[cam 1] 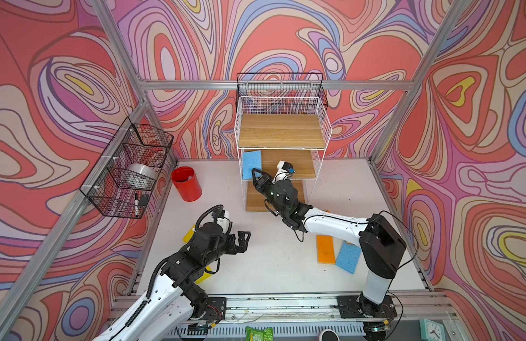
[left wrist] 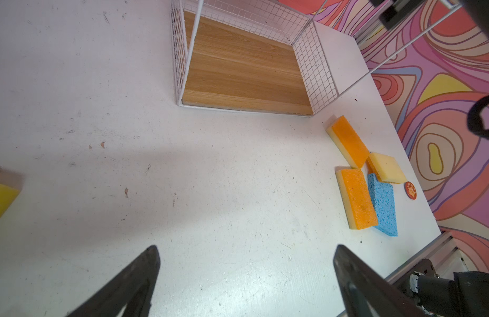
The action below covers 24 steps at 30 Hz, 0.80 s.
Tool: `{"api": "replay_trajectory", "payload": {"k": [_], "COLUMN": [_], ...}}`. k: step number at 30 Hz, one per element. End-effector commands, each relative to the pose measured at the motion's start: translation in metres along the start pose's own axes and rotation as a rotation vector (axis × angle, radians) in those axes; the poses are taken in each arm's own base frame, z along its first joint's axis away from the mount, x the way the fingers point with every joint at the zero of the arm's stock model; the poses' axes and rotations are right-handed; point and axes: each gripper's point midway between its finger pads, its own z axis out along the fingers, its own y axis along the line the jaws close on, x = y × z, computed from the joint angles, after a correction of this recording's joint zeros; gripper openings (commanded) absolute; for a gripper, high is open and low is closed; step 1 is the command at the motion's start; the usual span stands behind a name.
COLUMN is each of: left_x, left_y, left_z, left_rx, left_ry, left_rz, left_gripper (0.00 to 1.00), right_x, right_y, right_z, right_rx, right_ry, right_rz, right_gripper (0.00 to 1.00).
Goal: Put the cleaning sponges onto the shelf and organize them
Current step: 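Lower the blue sponge onto the middle tier and open the right gripper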
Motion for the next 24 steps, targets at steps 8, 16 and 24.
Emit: {"api": "replay_trajectory", "payload": {"k": [8, 16, 24], "left_x": [0.001, -0.002, -0.005], "left_y": [0.002, 0.0, 0.0], "left_z": [-0.002, -0.003, -0.002], "left_rx": [-0.011, -0.01, -0.013], "left_ry": [0.002, -0.004, -0.009], "left_rz": [-0.001, -0.005, -0.009], "left_gripper": [1.0, 1.0, 1.0], "right_x": [-0.002, -0.006, -0.005], "right_y": [0.012, 0.014, 0.021], "right_z": [-0.001, -0.014, -0.022], "right_rx": [-0.022, -0.017, -0.036], "right_ry": [0.031, 0.052, 0.084], "right_rz": [-0.043, -0.066, -0.084], "right_gripper": [0.69, 0.81, 0.81]}}
